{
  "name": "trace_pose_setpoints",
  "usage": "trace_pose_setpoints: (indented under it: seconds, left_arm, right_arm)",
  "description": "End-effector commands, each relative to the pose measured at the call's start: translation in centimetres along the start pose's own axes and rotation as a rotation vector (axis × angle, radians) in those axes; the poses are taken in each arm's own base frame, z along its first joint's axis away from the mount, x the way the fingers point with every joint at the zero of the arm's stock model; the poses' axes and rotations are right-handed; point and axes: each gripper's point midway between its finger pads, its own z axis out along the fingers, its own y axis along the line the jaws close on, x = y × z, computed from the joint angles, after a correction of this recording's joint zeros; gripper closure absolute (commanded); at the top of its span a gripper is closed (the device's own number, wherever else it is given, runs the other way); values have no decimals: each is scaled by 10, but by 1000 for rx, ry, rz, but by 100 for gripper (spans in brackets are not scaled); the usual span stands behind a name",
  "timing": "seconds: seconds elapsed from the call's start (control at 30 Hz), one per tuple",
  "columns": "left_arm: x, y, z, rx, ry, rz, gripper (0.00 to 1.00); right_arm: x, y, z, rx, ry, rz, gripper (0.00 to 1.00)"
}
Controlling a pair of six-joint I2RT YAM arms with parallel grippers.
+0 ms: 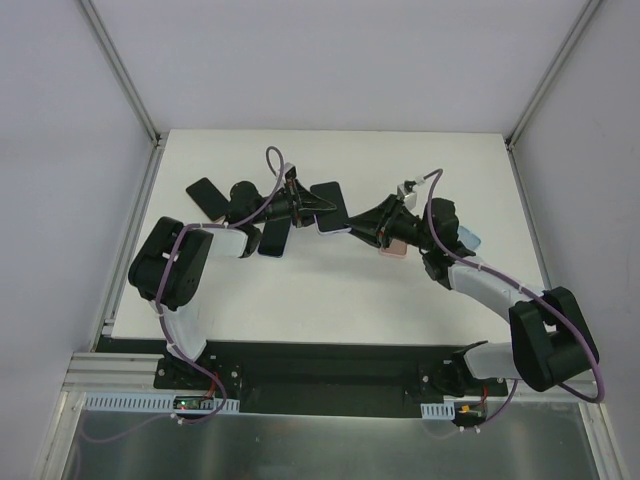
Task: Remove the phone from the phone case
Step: Adjust the phone, then remove the phone case from the phone.
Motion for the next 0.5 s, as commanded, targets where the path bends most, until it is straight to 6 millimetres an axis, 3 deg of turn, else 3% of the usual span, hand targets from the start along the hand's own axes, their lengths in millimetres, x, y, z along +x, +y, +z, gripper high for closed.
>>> trace_pose_setpoints:
  seconds: [0.0, 0.1, 0.2, 0.23, 0.33, 0.37, 0.43, 0.47]
  left_arm:
    - [25, -79, -9, 265, 44, 359, 100]
    - [27, -81, -10, 267, 44, 363, 100]
    - [26, -79, -10, 265, 40, 357, 100]
    - [26, -80, -11, 266, 36, 358, 100]
    - [23, -77, -11, 263, 23, 344, 100]
    - [22, -77, -11, 264, 20, 343, 100]
    - [17, -72, -10, 257, 11, 323, 100]
    - [13, -70, -10, 256, -2, 312, 100]
  right_arm:
    - [-2, 34, -7, -120, -19, -49, 68]
    - [-2, 39, -6, -131, -19, -55, 71]
    - [-3, 44, -6, -154, -22, -53, 85]
    - [-3, 44, -6, -162, -18, -35, 97]
    - [-3, 58, -8, -241, -16, -12, 99]
    - [-1, 74, -12, -313, -12, -49, 99]
    - [1, 85, -12, -374, 8, -46, 99]
    - [7, 108, -18, -469, 27, -78, 99]
